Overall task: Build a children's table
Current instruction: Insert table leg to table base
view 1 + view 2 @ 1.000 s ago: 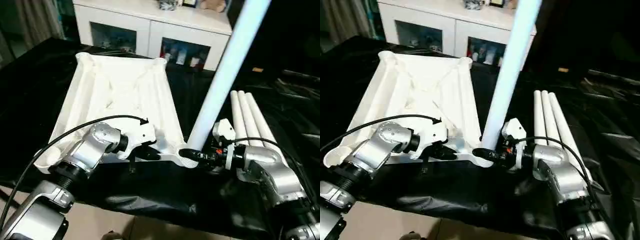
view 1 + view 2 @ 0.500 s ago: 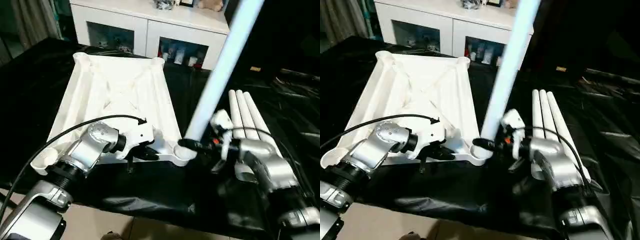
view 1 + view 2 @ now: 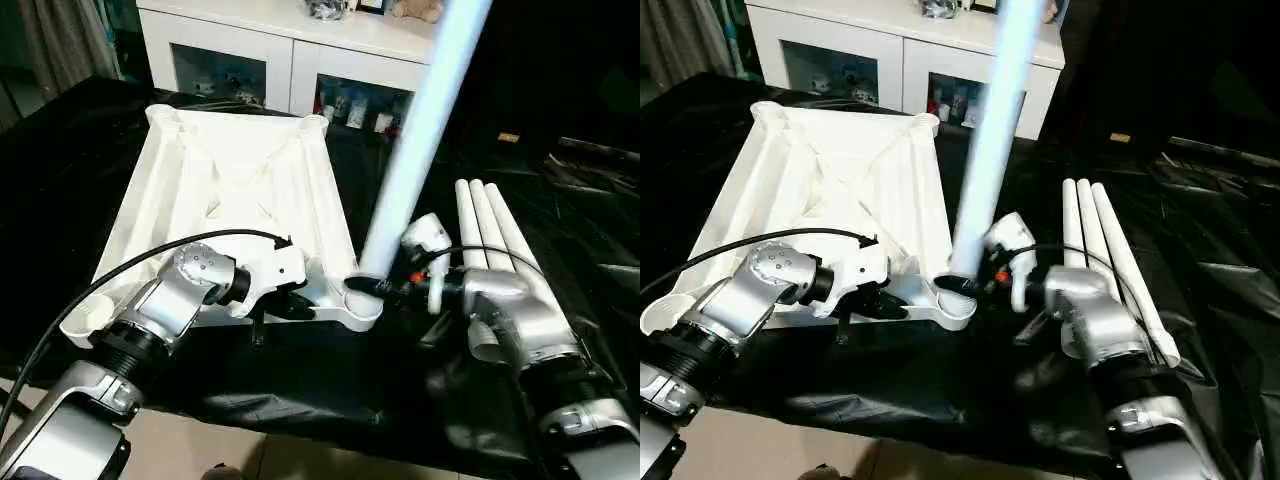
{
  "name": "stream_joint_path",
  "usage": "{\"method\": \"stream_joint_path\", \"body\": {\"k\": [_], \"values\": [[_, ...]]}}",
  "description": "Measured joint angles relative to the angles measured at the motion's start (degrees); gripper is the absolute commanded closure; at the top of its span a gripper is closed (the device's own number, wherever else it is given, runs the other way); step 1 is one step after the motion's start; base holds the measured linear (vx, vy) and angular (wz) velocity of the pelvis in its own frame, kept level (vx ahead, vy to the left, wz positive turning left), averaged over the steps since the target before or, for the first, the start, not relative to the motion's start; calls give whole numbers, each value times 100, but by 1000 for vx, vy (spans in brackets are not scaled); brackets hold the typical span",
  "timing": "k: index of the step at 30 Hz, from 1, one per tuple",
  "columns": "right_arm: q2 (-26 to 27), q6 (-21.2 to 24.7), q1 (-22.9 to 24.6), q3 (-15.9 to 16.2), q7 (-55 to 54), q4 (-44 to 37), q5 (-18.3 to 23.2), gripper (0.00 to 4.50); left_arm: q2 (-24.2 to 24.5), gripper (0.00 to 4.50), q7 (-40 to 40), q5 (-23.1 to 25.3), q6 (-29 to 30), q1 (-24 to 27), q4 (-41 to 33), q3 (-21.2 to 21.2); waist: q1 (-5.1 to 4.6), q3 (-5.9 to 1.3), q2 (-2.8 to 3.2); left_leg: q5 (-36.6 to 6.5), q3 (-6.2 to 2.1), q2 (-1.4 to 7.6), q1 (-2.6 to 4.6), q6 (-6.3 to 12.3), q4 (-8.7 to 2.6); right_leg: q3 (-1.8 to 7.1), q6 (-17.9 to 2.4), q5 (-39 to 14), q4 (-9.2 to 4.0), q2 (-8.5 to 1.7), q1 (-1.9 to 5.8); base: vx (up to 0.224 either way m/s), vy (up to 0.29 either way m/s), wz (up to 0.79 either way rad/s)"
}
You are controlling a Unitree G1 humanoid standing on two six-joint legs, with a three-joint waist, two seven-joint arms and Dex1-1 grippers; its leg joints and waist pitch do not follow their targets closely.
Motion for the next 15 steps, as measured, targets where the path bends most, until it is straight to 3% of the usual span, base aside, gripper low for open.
{"method": "stream_joint_path", "body": {"k": [10, 15], "values": [[-6, -27, -92, 19, 99, 129, -19, 259, 0, 450, -8, 6, -8, -2, 2, 0, -2, 2, 2, 0, 0, 0, 1, 0, -2, 0, 0, 0, -2, 0, 0, 0, 0, 0], [98, -16, -90, -131, 53, 247, 37, 259, 4, 450, -2, 16, -8, -3, 5, 9, -6, 6, 8, 0, 0, 0, 3, 0, -2, 0, 0, 0, -2, 0, -1, 0, 0, 0]]}}
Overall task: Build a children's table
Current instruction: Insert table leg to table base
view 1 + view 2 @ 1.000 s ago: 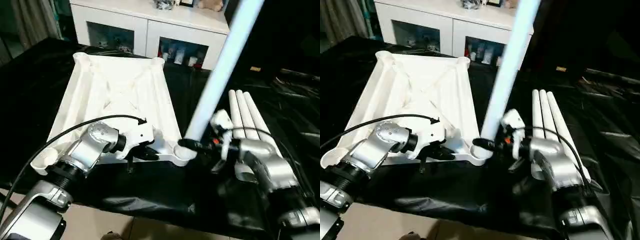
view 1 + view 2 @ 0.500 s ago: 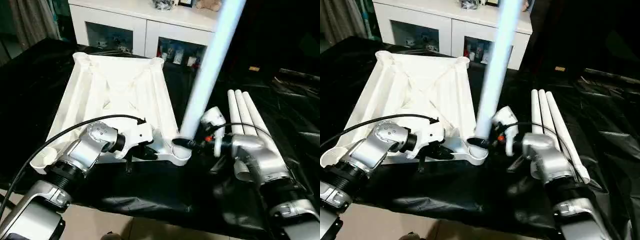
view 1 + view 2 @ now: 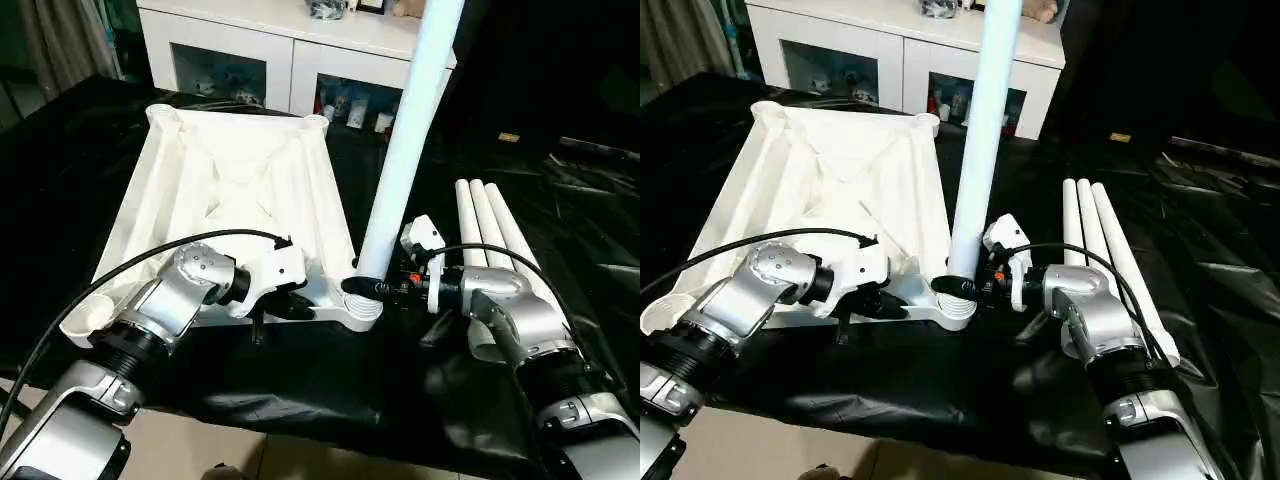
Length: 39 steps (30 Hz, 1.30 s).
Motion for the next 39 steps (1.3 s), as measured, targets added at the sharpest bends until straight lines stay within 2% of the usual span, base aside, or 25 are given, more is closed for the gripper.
{"method": "stream_joint_path", "body": {"k": [10, 16, 23, 32, 39], "values": [[316, -86, 504, -587, -335, -60, 534, 259, -20, 450, 10, -4, -13, -21, 12, 5, 11, 25, 42, 0, 0, 0, 0, 0, -5, 0, 0, 0, -5, 0, 0, 0, 0, 0], [576, -435, 997, -812, -782, -481, 638, 259, -69, 450, 18, 1, -51, -114, 164, 2, 19, 38, 126, 0, 0, -2, 0, 0, -14, 0, 0, 0, -15, 0, 1, 0, 0, 0], [675, -625, 1511, -805, -1177, -1087, 597, 259, -144, 450, -15, -4, -103, -158, 239, -7, 62, 47, 213, 0, 1, -7, -5, 0, -56, -1, 0, 0, -56, 0, 3, 0, 0, 0], [301, -642, 1572, -369, -1180, -1589, 126, 259, -165, 450, -65, -3, -205, -171, 283, -25, 100, 46, 218, 0, 4, -10, 0, 0, -78, -1, 1, 0, -72, 1, 6, 0, 0, 0], [264, -641, 1532, -327, -1140, -1624, 18, 259, -166, 450, -65, 1, -218, -174, 296, -28, 107, 42, 212, 0, 6, -10, 2, 0, -88, -1, 2, -1, -82, 1, 8, 0, 0, 0]]}}
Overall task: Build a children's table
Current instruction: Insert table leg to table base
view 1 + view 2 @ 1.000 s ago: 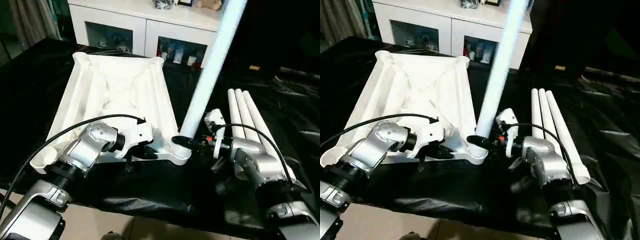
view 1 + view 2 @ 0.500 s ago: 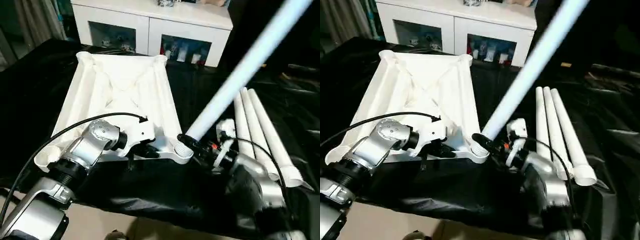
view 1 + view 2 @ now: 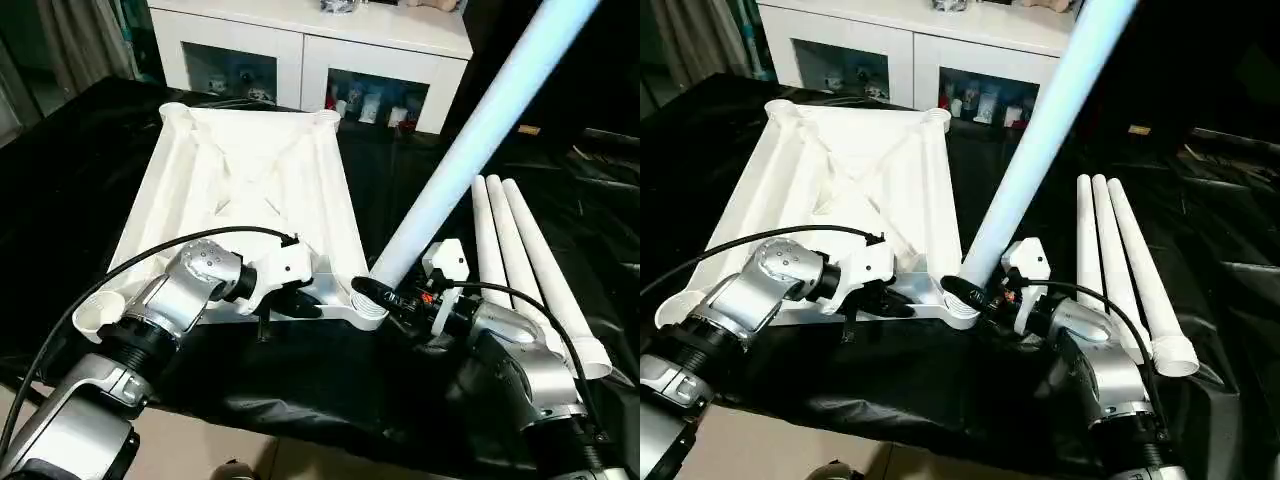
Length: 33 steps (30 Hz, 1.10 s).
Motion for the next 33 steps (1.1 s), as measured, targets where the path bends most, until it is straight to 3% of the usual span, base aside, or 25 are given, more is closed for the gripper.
{"method": "stream_joint_path", "body": {"k": [25, 29, 33], "values": [[-17, 7, -10, 17, 2, -9, -8, 259, 0, 450, 0, 0, -11, 0, 4, 0, 0, 0, 0, 0, 0, -2, 1, 0, -10, 0, 2, -1, -6, 0, -1, 0, 0, 0], [-383, 190, -686, 426, 822, 504, -196, 259, 148, 450, -46, -19, -81, 250, -319, 71, -110, -13, -93, 0, 8, -6, 0, 0, -27, 3, 7, -4, -8, -3, -8, 0, 0, 0], [-424, 224, -662, 431, 978, 480, -222, 259, 161, 450, -74, -46, -82, 346, -421, 83, -112, -57, -165, -3, 9, -9, 0, 3, -39, 9, 29, -29, -19, -3, 5, 0, 0, 0]]}}
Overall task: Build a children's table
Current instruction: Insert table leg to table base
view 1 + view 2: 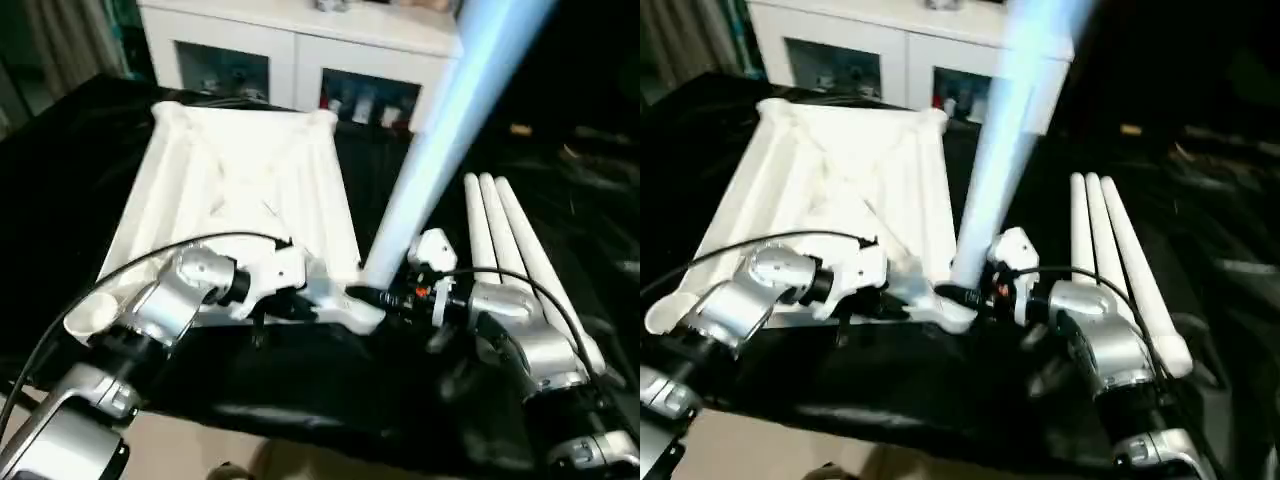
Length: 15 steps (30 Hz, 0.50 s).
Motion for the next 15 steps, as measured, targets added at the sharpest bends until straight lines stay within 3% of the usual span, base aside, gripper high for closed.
{"method": "stream_joint_path", "body": {"k": [5, 15], "values": [[-4, 2, -4, 4, 28, 1, 11, 259, 11, 450, 27, 0, 33, 54, -91, 10, 0, -23, -47, 0, 4, -5, 1, 2, -8, 4, 0, 0, -4, -4, -2, 0, 0, 0], [-9, -152, 63, 156, 569, -27, 21, 259, 255, 450, -477, -40, -268, 115, -207, -7, 17, -41, -71, -2, 5, -6, 2, 0, -41, 2, -5, -12, -8, -2, -6, 0, 0, 0]]}}
